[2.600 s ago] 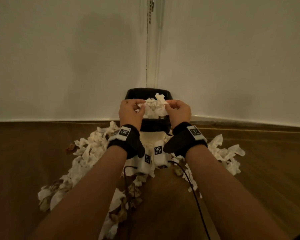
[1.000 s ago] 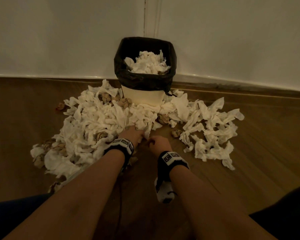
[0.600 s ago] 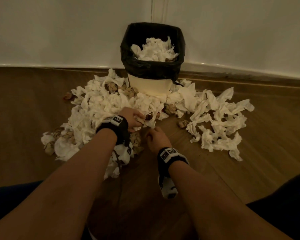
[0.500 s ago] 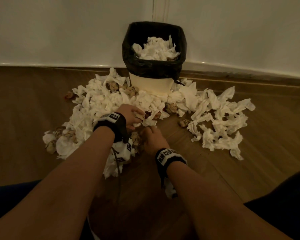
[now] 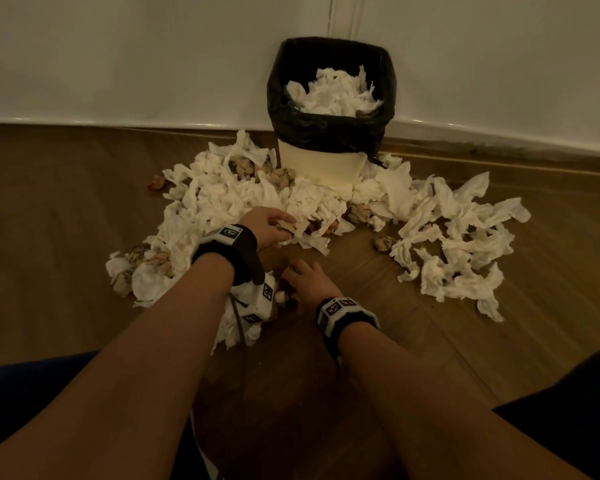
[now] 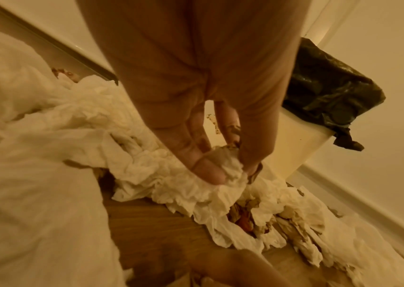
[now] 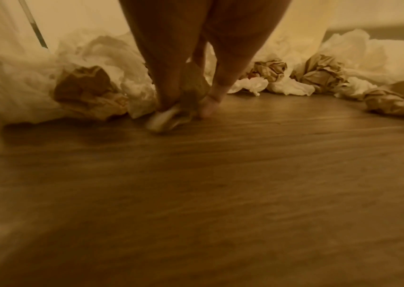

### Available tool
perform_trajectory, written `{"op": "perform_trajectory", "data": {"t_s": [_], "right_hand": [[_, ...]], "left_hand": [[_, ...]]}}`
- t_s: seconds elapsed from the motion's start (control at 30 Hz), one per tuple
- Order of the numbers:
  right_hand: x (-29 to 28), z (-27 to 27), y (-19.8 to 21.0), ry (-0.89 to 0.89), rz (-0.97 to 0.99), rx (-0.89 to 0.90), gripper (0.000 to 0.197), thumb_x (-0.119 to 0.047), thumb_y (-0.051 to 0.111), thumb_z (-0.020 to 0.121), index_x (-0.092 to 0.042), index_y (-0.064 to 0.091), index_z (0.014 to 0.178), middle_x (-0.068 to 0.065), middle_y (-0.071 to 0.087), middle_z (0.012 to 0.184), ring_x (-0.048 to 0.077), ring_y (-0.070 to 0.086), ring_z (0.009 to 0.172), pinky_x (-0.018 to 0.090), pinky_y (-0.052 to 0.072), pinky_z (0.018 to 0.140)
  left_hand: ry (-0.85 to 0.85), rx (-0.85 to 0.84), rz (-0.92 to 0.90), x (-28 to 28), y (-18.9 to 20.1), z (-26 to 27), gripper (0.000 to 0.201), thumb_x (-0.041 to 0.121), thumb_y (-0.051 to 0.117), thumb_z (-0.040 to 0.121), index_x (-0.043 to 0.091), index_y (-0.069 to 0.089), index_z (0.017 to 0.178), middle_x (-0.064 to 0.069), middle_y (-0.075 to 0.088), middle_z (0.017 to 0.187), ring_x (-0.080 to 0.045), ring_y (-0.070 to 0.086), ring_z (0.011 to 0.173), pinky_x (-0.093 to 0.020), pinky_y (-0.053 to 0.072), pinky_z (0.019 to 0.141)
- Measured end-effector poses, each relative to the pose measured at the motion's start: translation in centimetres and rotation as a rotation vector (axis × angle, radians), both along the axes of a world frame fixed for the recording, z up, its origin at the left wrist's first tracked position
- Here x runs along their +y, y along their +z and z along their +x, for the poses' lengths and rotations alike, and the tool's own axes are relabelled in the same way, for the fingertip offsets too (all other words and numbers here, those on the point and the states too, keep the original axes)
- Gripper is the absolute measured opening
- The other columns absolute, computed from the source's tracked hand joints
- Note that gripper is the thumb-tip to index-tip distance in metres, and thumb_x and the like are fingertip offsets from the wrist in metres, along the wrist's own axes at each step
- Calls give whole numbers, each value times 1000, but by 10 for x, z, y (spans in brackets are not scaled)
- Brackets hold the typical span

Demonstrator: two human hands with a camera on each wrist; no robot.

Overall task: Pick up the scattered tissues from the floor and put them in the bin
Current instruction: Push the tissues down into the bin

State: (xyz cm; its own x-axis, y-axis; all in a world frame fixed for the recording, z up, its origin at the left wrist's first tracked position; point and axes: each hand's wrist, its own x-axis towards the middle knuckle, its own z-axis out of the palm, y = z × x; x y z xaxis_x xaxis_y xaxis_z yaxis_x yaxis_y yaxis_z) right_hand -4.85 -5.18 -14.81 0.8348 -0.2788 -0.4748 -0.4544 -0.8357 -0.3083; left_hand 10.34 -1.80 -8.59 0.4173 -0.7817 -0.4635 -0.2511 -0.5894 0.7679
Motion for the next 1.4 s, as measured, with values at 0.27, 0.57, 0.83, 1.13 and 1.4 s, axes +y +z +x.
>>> {"op": "perform_trajectory", "data": {"t_s": [0.27, 0.57, 0.83, 1.13, 1.4], "right_hand": [[-7, 1, 2, -87, 48, 13, 44, -10, 61, 86, -17, 52, 128, 8, 34, 139, 36, 37, 121, 39, 40, 97], [-14, -16, -5, -223, 111, -84, 39, -18, 45, 96, -19, 47, 135, 11, 39, 136, 33, 40, 122, 38, 38, 102], [-21, -23, 17, -441, 103, -193, 33, -16, 52, 89, -14, 58, 121, 11, 55, 121, 27, 54, 110, 32, 45, 91], [-52, -18, 127, -689, 117, -597, 25, -14, 60, 85, -20, 66, 108, 9, 56, 115, 22, 57, 100, 16, 37, 78], [-77, -40, 267, -723, 189, -991, 17, -22, 64, 86, -27, 66, 102, 7, 66, 91, 23, 63, 82, 34, 56, 74]], "left_hand": [[112, 106, 0, 11, -15, 2, 34, 6, 63, 86, 15, 62, 119, -6, 62, 95, -12, 58, 71, -19, 49, 66], [269, 308, -37, 17, -23, 2, 36, -2, 62, 84, 9, 60, 118, -6, 60, 79, -13, 57, 63, -21, 51, 67], [361, 573, -126, 19, -13, -10, 47, -12, 54, 85, 1, 49, 130, -11, 59, 105, -14, 60, 83, -14, 54, 64], [416, 594, -309, 9, 47, -31, 52, -12, 56, 84, 2, 46, 133, -14, 60, 113, -19, 59, 91, -21, 53, 74], [391, 277, -600, -13, 174, -39, 36, -1, 66, 82, 9, 61, 117, -7, 64, 88, -13, 58, 69, -15, 52, 57]]}}
